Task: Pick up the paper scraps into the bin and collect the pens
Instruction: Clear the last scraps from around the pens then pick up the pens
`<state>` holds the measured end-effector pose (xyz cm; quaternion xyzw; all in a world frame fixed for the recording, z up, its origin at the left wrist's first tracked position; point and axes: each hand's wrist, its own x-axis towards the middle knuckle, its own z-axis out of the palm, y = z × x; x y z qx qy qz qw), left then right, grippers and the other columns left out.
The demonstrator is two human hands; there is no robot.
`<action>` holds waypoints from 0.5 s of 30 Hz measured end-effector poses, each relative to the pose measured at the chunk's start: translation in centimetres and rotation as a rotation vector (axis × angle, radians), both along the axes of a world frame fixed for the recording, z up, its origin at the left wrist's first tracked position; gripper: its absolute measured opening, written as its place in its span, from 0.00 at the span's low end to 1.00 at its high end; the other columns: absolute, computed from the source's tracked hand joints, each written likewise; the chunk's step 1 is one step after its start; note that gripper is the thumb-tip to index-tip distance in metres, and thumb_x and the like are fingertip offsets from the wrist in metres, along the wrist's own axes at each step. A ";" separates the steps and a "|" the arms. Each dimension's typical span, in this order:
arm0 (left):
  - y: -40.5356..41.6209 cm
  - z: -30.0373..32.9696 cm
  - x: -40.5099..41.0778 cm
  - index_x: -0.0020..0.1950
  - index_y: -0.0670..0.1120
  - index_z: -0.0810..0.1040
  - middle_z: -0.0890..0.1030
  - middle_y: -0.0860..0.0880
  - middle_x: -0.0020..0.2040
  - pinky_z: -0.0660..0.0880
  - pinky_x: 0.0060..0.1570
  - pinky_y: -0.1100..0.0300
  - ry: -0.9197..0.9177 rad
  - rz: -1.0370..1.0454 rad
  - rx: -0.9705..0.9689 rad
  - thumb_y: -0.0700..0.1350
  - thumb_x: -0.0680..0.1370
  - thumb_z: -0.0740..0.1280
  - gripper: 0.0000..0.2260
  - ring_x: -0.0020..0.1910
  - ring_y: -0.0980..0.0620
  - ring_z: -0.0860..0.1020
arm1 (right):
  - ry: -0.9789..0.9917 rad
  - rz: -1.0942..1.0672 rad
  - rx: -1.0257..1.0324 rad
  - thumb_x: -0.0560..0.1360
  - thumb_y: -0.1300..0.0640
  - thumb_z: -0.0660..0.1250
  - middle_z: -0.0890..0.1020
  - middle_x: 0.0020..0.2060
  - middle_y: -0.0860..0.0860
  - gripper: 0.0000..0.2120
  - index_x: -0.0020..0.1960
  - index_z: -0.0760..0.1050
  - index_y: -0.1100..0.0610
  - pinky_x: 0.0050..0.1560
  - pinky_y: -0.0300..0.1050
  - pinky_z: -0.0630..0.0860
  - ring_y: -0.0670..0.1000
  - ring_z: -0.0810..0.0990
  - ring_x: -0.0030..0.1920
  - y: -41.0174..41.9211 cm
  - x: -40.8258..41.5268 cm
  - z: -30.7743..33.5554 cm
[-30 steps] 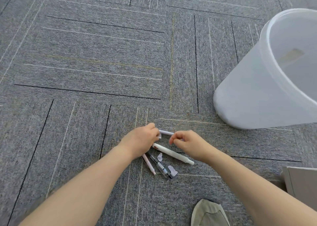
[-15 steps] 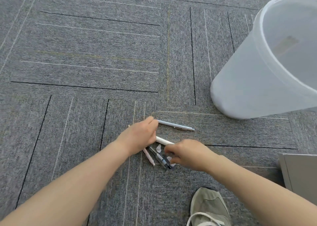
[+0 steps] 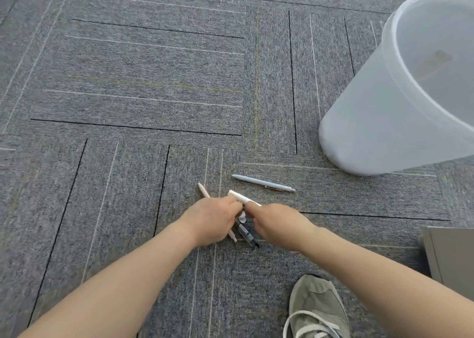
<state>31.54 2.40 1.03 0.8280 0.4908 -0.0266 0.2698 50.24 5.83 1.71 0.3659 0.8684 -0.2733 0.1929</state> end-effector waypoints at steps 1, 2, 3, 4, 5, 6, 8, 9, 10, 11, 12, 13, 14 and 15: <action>-0.3 -0.2 0.0 0.52 0.45 0.72 0.73 0.50 0.48 0.72 0.35 0.58 -0.014 0.008 -0.011 0.43 0.80 0.55 0.07 0.39 0.49 0.75 | 0.002 0.014 0.019 0.80 0.60 0.54 0.75 0.33 0.54 0.15 0.66 0.60 0.55 0.24 0.49 0.68 0.57 0.73 0.28 -0.1 -0.3 -0.1; -0.5 -0.3 -0.1 0.52 0.44 0.72 0.74 0.49 0.48 0.74 0.36 0.55 -0.025 0.025 -0.017 0.43 0.81 0.55 0.07 0.39 0.48 0.76 | -0.003 0.022 0.040 0.79 0.61 0.55 0.73 0.32 0.53 0.17 0.67 0.59 0.54 0.22 0.48 0.66 0.56 0.71 0.27 -0.1 -0.6 -0.2; -0.6 -0.5 -0.3 0.51 0.44 0.72 0.74 0.49 0.48 0.76 0.37 0.53 -0.023 0.046 -0.019 0.44 0.81 0.56 0.07 0.40 0.46 0.77 | -0.011 0.032 0.064 0.79 0.61 0.55 0.72 0.32 0.52 0.18 0.68 0.58 0.54 0.22 0.46 0.64 0.55 0.70 0.26 -0.2 -0.9 -0.3; -0.7 -0.8 -0.5 0.51 0.44 0.72 0.74 0.48 0.48 0.76 0.37 0.51 -0.014 0.072 -0.013 0.45 0.81 0.56 0.08 0.40 0.45 0.77 | -0.028 0.050 0.090 0.79 0.62 0.55 0.71 0.32 0.52 0.18 0.67 0.58 0.54 0.22 0.46 0.63 0.56 0.69 0.26 -0.3 -1.1 -0.3; -0.7 -1.0 -0.6 0.51 0.44 0.72 0.74 0.48 0.49 0.76 0.36 0.49 -0.002 0.105 -0.001 0.46 0.81 0.56 0.08 0.39 0.44 0.77 | -0.043 0.075 0.116 0.79 0.63 0.55 0.72 0.32 0.52 0.16 0.65 0.59 0.54 0.22 0.46 0.63 0.57 0.70 0.27 -0.5 -1.3 -0.3; -0.6 -1.1 -0.8 0.51 0.44 0.72 0.74 0.48 0.50 0.76 0.35 0.49 0.014 0.133 0.011 0.47 0.81 0.56 0.09 0.38 0.43 0.78 | -0.062 0.095 0.135 0.79 0.63 0.56 0.73 0.34 0.53 0.14 0.63 0.60 0.55 0.22 0.47 0.63 0.58 0.72 0.29 -0.7 -1.5 -0.2; -0.4 -1.0 -0.9 0.50 0.44 0.72 0.74 0.49 0.51 0.74 0.36 0.51 0.048 0.145 0.024 0.49 0.81 0.56 0.10 0.39 0.44 0.77 | -0.089 0.113 0.141 0.79 0.63 0.56 0.79 0.38 0.54 0.10 0.59 0.63 0.55 0.25 0.48 0.65 0.59 0.77 0.32 -0.9 -1.9 0.0; -0.4 -0.8 -1.0 0.50 0.45 0.72 0.74 0.49 0.50 0.73 0.37 0.53 0.068 0.129 0.021 0.50 0.81 0.56 0.10 0.40 0.46 0.77 | -0.097 0.107 0.134 0.79 0.63 0.57 0.80 0.40 0.55 0.08 0.57 0.64 0.55 0.27 0.49 0.66 0.59 0.78 0.34 -0.8 -2.0 0.0; -0.4 -0.6 -1.2 0.50 0.45 0.73 0.74 0.50 0.49 0.73 0.37 0.56 0.094 0.103 0.017 0.51 0.81 0.56 0.11 0.41 0.47 0.77 | -0.100 0.082 0.112 0.79 0.63 0.56 0.80 0.41 0.55 0.06 0.55 0.65 0.55 0.28 0.49 0.66 0.59 0.78 0.35 -0.7 -2.1 0.0; -0.6 -0.5 -1.6 0.50 0.46 0.73 0.74 0.50 0.48 0.73 0.37 0.58 0.126 0.078 0.011 0.51 0.81 0.56 0.11 0.40 0.50 0.76 | -0.091 0.038 0.084 0.79 0.62 0.56 0.80 0.40 0.55 0.06 0.55 0.66 0.55 0.29 0.49 0.67 0.59 0.76 0.34 -0.6 -2.1 0.2; -0.7 -0.4 -2.1 0.50 0.46 0.73 0.74 0.51 0.46 0.72 0.37 0.61 0.144 0.068 0.012 0.52 0.81 0.56 0.12 0.39 0.52 0.75 | -0.073 -0.022 0.058 0.80 0.61 0.56 0.78 0.38 0.54 0.06 0.56 0.66 0.55 0.28 0.49 0.68 0.58 0.75 0.33 -0.4 -2.0 0.3; -0.8 -0.3 -2.7 0.49 0.46 0.74 0.73 0.52 0.44 0.72 0.36 0.64 0.139 0.079 0.015 0.52 0.81 0.56 0.12 0.37 0.54 0.74 | -0.031 -0.093 0.043 0.80 0.59 0.56 0.77 0.36 0.54 0.05 0.56 0.66 0.55 0.27 0.50 0.69 0.56 0.74 0.32 -0.1 -1.8 0.5; -0.9 -0.3 -3.3 0.48 0.47 0.74 0.73 0.53 0.42 0.72 0.34 0.65 0.116 0.107 0.028 0.52 0.81 0.56 0.12 0.36 0.55 0.74 | 0.029 -0.180 0.027 0.81 0.57 0.56 0.76 0.34 0.53 0.04 0.55 0.67 0.55 0.27 0.50 0.69 0.56 0.74 0.31 0.2 -1.7 0.8; -0.8 -0.1 -3.7 0.46 0.46 0.74 0.72 0.53 0.40 0.71 0.32 0.66 0.084 0.147 0.061 0.51 0.81 0.56 0.12 0.34 0.55 0.74 | 0.111 -0.285 0.004 0.81 0.56 0.56 0.77 0.33 0.53 0.04 0.53 0.68 0.55 0.28 0.50 0.69 0.56 0.74 0.30 0.6 -1.6 1.1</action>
